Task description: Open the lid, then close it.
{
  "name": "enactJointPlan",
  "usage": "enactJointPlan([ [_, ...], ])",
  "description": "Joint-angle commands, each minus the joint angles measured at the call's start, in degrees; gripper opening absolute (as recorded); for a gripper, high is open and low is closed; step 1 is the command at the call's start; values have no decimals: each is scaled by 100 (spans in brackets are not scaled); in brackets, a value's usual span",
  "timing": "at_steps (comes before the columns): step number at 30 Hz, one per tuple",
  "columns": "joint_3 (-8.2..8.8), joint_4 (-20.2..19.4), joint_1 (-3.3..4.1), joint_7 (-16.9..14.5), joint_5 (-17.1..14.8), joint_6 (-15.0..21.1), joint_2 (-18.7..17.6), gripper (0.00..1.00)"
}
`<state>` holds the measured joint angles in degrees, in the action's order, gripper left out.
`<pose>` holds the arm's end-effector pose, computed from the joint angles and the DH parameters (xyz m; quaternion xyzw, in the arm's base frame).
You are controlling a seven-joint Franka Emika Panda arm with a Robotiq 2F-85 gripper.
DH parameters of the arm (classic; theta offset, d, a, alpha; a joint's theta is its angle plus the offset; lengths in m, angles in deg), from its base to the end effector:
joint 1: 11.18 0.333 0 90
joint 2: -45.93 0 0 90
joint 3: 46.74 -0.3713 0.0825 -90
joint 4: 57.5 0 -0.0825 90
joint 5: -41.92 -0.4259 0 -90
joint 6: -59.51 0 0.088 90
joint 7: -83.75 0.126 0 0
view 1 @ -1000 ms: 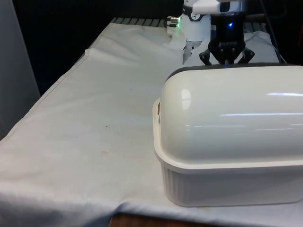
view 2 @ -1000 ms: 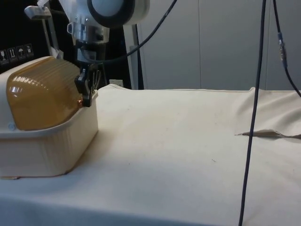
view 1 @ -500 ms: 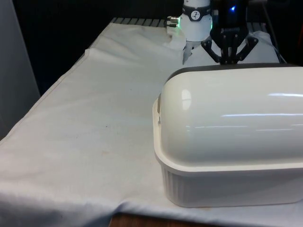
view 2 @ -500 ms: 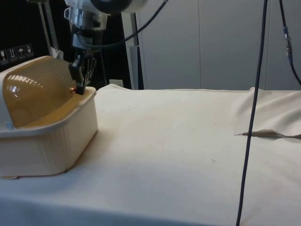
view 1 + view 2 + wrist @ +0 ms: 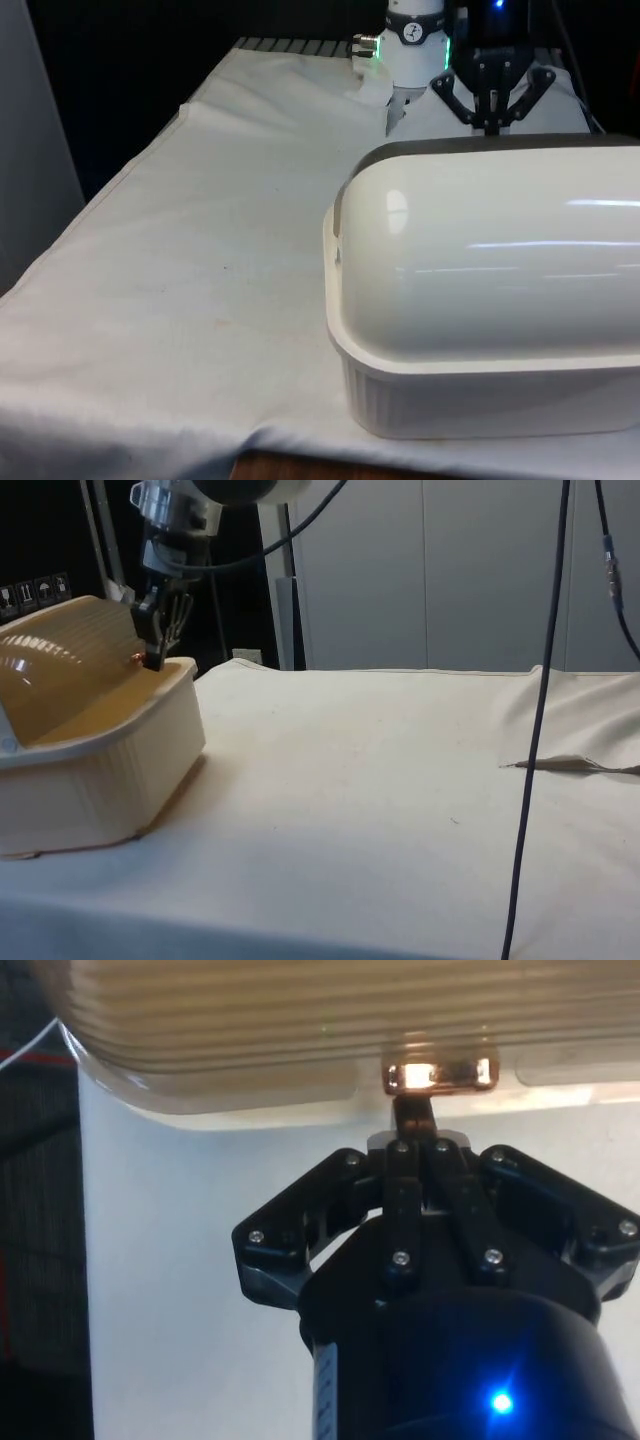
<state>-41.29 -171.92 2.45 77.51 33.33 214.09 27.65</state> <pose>0.6851 0.0984 0.3482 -0.9788 -0.0683 -0.1902 0.0335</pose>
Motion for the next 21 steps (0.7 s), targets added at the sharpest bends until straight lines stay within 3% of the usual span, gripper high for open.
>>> enactJointPlan([
  [1, 34, 57, 29, 74, 40, 97, -40, 0],
  [4, 0, 40, 0, 23, 0, 69, -6, 0],
  [7, 34, 97, 34, 103, 46, 206, -23, 0],
  [12, 0, 143, 6, 46, 0, 201, -6, 0],
  [16, 40, 235, 34, 120, 52, 292, 0, 0],
  [20, 0, 269, 6, 52, 0, 269, 0, 0],
  [21, 40, 309, 34, 126, 46, 350, -11, 0],
])
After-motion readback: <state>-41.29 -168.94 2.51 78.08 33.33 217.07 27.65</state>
